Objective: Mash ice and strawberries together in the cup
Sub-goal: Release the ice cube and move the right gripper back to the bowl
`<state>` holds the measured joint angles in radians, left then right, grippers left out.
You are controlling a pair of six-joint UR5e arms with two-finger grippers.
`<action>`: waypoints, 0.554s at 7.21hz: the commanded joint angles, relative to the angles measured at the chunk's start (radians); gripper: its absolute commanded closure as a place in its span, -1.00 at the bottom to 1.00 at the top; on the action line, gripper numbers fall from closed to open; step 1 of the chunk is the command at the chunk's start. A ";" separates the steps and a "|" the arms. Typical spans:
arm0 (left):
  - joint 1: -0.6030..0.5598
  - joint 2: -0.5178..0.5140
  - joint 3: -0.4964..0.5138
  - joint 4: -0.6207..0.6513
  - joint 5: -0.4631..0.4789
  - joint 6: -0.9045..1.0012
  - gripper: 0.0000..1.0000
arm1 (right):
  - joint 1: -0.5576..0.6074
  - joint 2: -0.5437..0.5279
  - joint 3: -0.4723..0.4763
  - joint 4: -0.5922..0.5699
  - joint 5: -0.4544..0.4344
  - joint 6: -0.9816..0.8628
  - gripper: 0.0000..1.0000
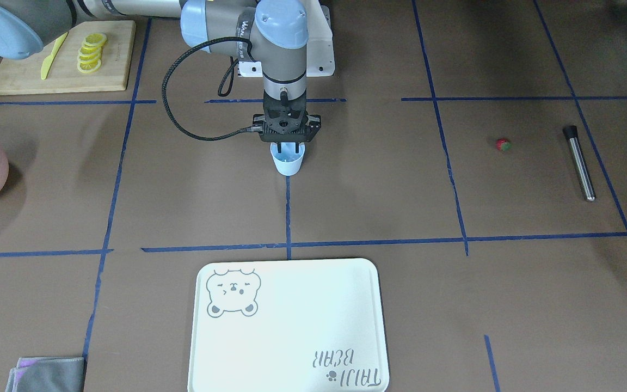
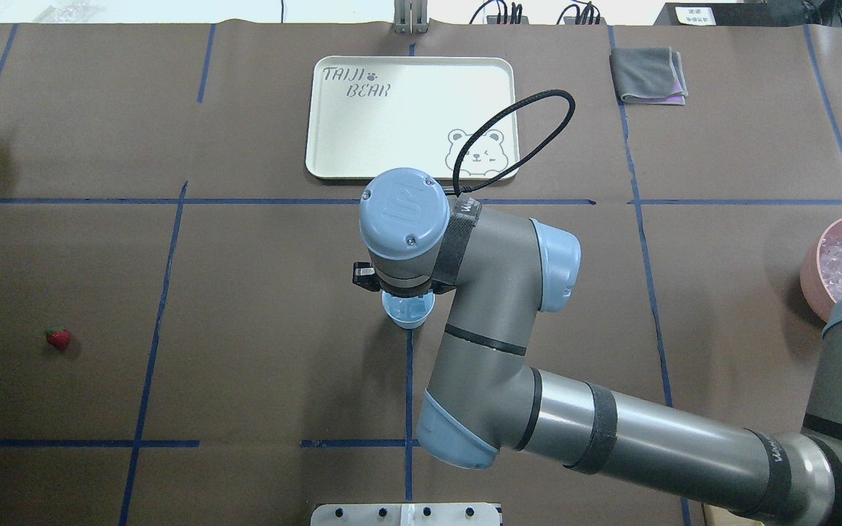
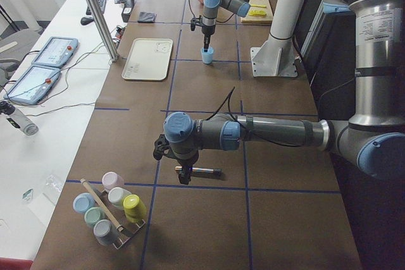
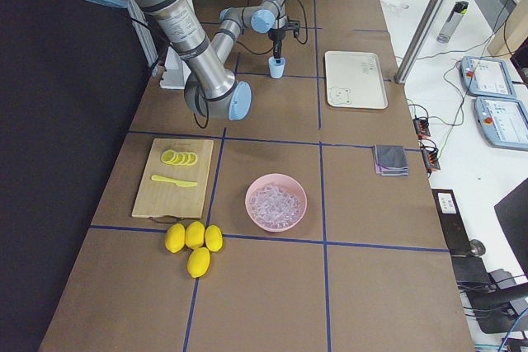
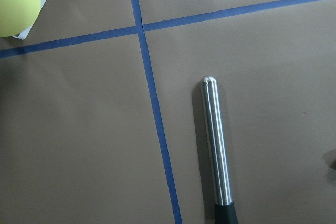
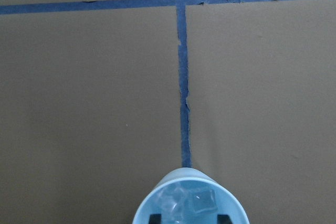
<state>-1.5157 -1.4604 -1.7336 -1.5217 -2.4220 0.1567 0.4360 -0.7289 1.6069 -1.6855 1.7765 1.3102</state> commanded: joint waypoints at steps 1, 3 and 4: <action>0.000 0.000 -0.003 0.000 0.000 0.000 -1.00 | 0.001 0.002 0.008 0.000 0.001 0.000 -0.97; 0.000 0.000 0.000 0.000 0.001 0.000 -1.00 | 0.030 0.005 0.039 -0.005 0.011 -0.003 -0.97; 0.000 -0.002 -0.003 -0.003 0.001 -0.002 -1.00 | 0.079 -0.003 0.066 -0.008 0.049 -0.011 -0.98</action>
<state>-1.5156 -1.4607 -1.7346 -1.5224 -2.4208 0.1561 0.4696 -0.7266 1.6436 -1.6896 1.7931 1.3058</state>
